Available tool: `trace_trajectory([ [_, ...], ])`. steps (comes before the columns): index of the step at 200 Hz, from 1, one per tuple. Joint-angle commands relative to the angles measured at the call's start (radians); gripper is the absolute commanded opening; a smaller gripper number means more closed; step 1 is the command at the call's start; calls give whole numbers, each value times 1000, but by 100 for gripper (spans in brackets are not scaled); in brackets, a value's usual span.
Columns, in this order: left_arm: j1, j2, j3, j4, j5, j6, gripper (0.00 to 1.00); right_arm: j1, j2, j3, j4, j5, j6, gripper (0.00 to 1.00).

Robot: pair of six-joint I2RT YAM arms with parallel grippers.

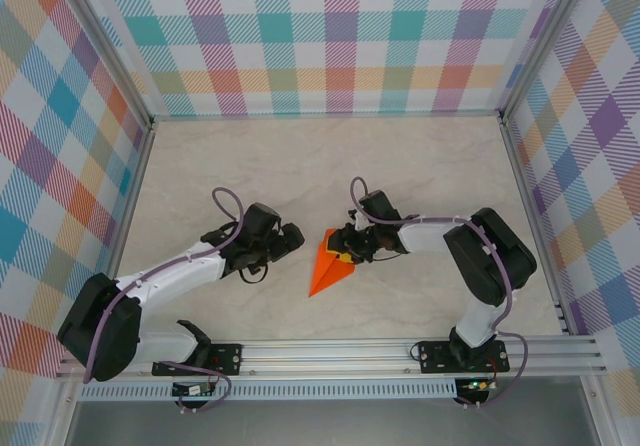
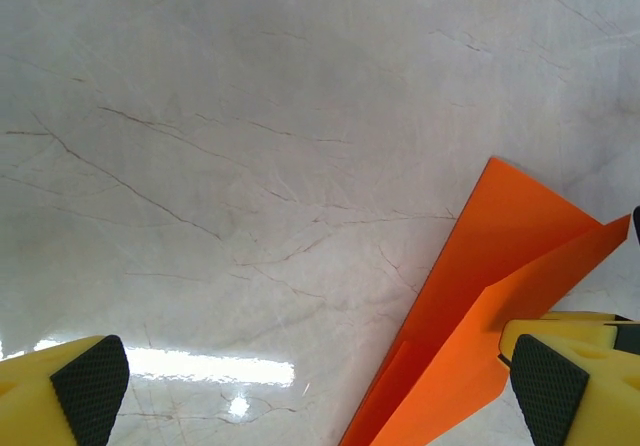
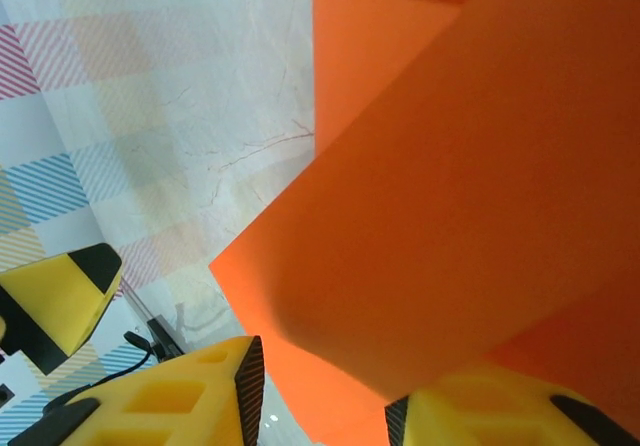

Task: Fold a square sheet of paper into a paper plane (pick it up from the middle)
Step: Pick up the paper from the center of the table, then turn over the paper at the center of the table.

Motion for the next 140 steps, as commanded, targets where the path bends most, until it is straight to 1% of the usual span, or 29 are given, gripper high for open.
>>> trace_trajectory([
  [1,21,-14,-14,-31,37,-7,100,17,19,-4,77,-7,21,33],
  [15,26,-16,-15,-28,52,-5,100,21,23,-13,99,5,28,28],
  [33,35,-25,-22,-10,90,-3,100,21,10,-22,126,15,33,19],
  [55,55,-52,-41,30,180,2,100,8,-37,-15,143,2,27,12],
  [60,63,-61,-45,72,205,2,100,2,-49,-10,149,-11,26,11],
  [73,80,-90,-55,102,263,2,100,-24,-76,9,156,-59,28,10],
  [101,104,-156,-59,165,385,6,100,-93,-108,64,187,-208,62,10],
  [121,105,-191,-68,273,480,-18,100,-128,-116,102,221,-298,114,10],
  [140,105,-202,-89,413,561,-62,100,-134,-111,142,255,-361,171,10],
])
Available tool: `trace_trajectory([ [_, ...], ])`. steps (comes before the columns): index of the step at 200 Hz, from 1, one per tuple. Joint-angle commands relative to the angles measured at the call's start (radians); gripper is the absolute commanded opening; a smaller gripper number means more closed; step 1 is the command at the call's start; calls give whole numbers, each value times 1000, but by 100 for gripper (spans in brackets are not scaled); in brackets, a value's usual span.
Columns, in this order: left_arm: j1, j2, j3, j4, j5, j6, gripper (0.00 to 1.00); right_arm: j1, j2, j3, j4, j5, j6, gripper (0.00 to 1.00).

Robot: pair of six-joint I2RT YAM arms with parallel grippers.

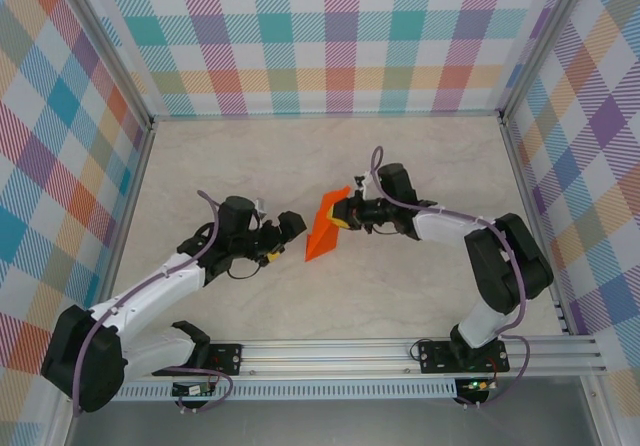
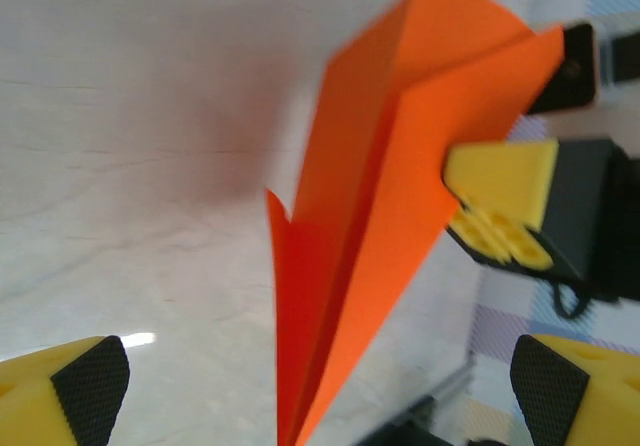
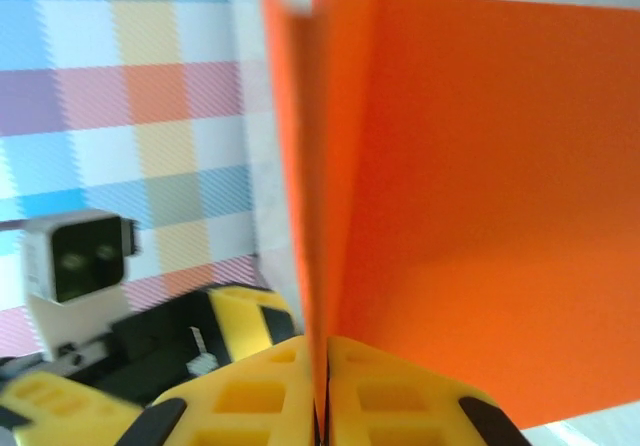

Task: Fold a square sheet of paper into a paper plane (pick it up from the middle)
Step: Turn over the paper at the center of the table.

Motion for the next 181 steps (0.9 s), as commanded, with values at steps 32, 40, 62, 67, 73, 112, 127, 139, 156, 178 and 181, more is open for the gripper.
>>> trace_trajectory([
  [32,10,-9,-22,250,192,-71,100,-5,-2,78,215,-207,209,12],
  [40,10,3,-22,277,206,-83,100,-5,5,81,236,-214,231,12],
  [62,10,31,-29,364,222,-118,97,-4,24,84,276,-229,273,12],
  [67,10,35,-33,395,222,-129,91,-4,29,83,291,-235,283,12],
  [73,10,39,-42,436,213,-147,84,-2,33,82,305,-239,298,12],
  [112,9,59,-66,526,165,-203,54,-1,35,76,329,-249,321,13],
  [127,9,55,-74,537,154,-203,49,-1,36,77,316,-249,311,13],
  [139,9,46,-80,537,144,-201,44,-1,39,74,312,-252,308,13],
  [156,10,36,-88,534,133,-195,37,-1,46,72,305,-255,304,14],
  [178,10,27,-91,523,124,-183,25,-1,48,69,289,-255,292,15],
  [181,10,26,-90,517,122,-181,23,-1,48,69,286,-255,289,16],
])
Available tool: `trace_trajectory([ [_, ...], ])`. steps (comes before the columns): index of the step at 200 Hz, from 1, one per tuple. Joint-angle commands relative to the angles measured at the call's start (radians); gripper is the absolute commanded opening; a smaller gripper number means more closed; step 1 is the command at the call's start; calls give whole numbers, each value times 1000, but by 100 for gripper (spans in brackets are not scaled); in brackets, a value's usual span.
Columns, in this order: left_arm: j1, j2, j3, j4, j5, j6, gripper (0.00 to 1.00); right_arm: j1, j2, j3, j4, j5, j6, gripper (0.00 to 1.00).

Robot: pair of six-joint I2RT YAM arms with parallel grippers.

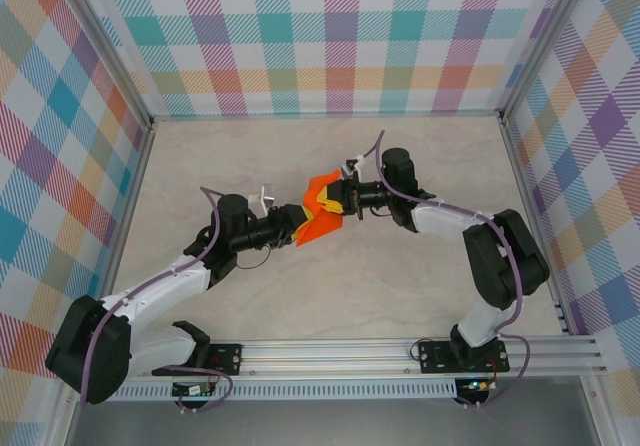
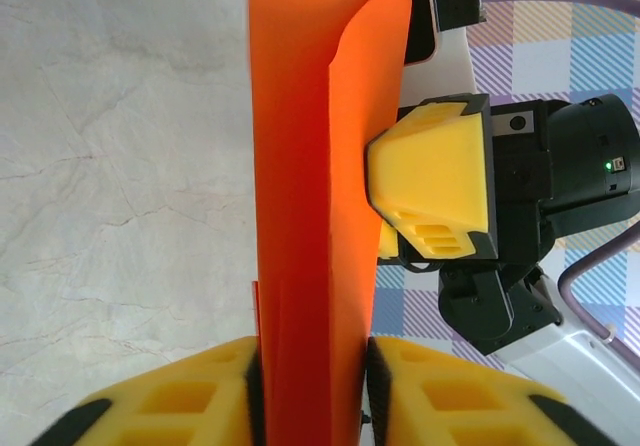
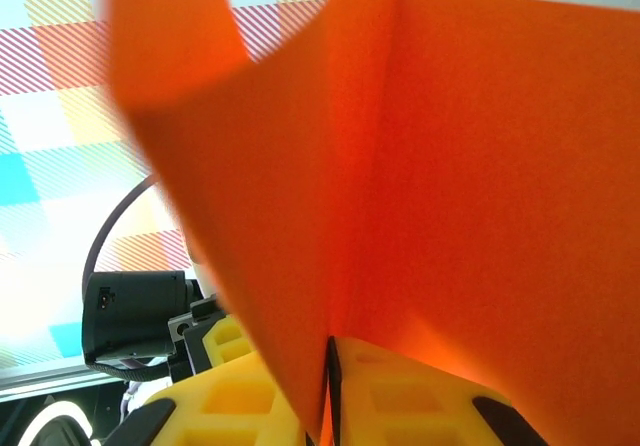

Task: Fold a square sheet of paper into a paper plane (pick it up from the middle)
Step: Turn over the paper at the center of the table.

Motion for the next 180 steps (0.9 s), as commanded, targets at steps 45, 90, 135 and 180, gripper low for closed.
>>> trace_trajectory([
  [45,9,-59,88,-331,-111,192,12,2,-53,71,-441,79,-316,44],
  [90,-4,23,408,-1122,-508,535,11,1,-186,135,-911,487,-661,78],
  [135,-116,207,641,-1514,-1039,574,10,2,-228,71,-940,623,-657,89],
  [180,-216,461,764,-1697,-1288,488,11,2,-224,39,-958,657,-635,89],
])
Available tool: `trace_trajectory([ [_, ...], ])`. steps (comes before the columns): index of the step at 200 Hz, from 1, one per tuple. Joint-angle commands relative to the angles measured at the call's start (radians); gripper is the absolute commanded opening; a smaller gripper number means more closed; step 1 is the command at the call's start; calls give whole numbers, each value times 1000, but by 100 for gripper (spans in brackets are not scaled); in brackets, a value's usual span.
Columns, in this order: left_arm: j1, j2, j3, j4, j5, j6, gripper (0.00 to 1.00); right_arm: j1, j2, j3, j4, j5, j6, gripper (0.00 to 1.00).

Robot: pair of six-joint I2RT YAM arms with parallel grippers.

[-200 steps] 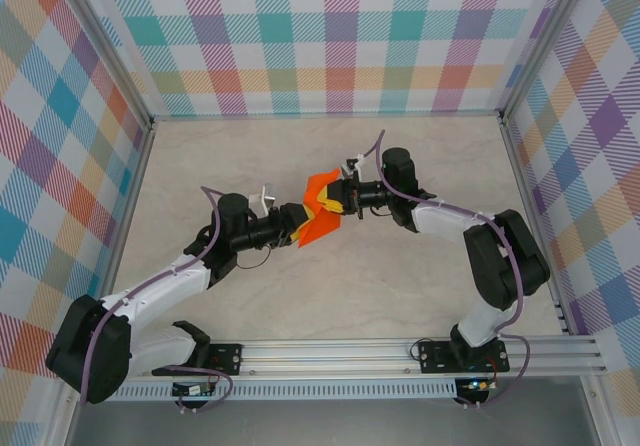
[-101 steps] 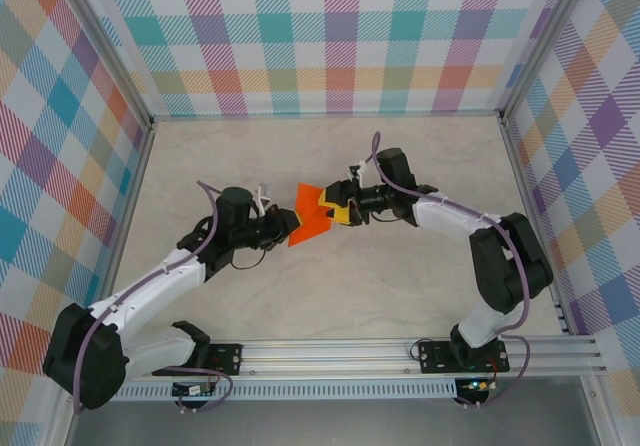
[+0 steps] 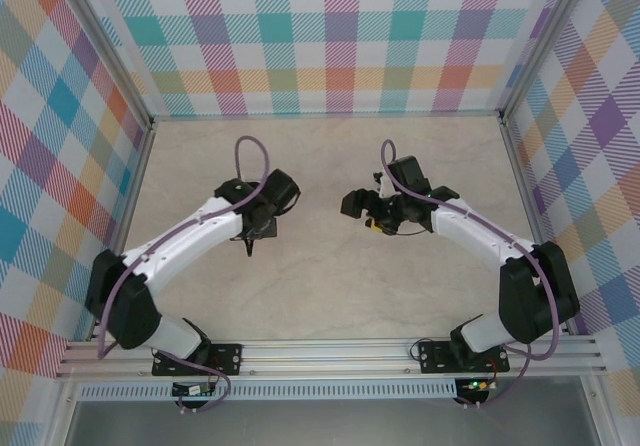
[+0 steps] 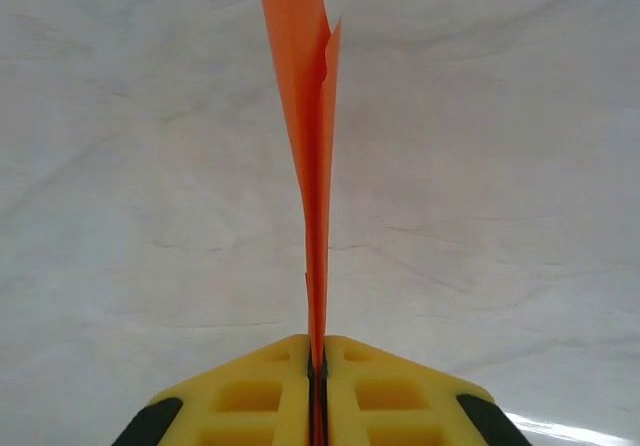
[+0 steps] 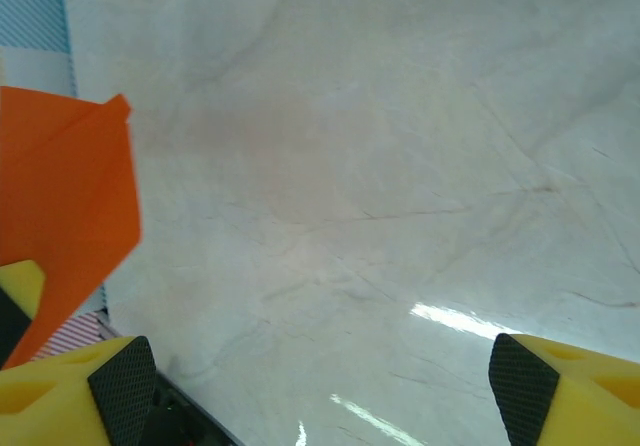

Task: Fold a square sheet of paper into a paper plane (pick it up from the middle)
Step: Turn over the paper at the center of the table.

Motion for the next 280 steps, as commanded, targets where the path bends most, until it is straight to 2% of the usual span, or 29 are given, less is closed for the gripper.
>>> trace_trajectory([
  [1,-45,103,56,-193,-221,-31,11,0,2,-10,-49,52,-19,89],
  [17,-76,190,85,-194,-233,-44,12,0,-5,-13,-62,75,-16,89],
  [37,-109,282,108,-115,-166,-29,16,0,-22,-23,-71,110,-6,89],
  [66,-125,344,116,31,-18,-30,33,-1,-37,-40,-84,150,1,89],
  [107,-101,231,59,266,226,4,64,8,-27,-60,-51,146,-18,88],
  [118,-77,179,21,324,291,2,72,27,-20,-55,-28,147,-35,88],
  [144,5,50,-88,466,434,-23,83,106,29,-6,-17,173,-55,85],
  [167,88,-76,-196,542,485,-66,90,191,82,31,26,172,-66,81],
  [197,195,-229,-320,525,430,-128,95,295,221,145,41,135,-78,65],
  [218,263,-314,-408,506,422,-166,97,361,327,243,49,117,-80,58],
  [247,328,-395,-514,510,469,-199,97,391,461,358,59,114,-59,55],
  [280,349,-441,-579,513,499,-211,98,391,584,470,29,80,-74,54],
])
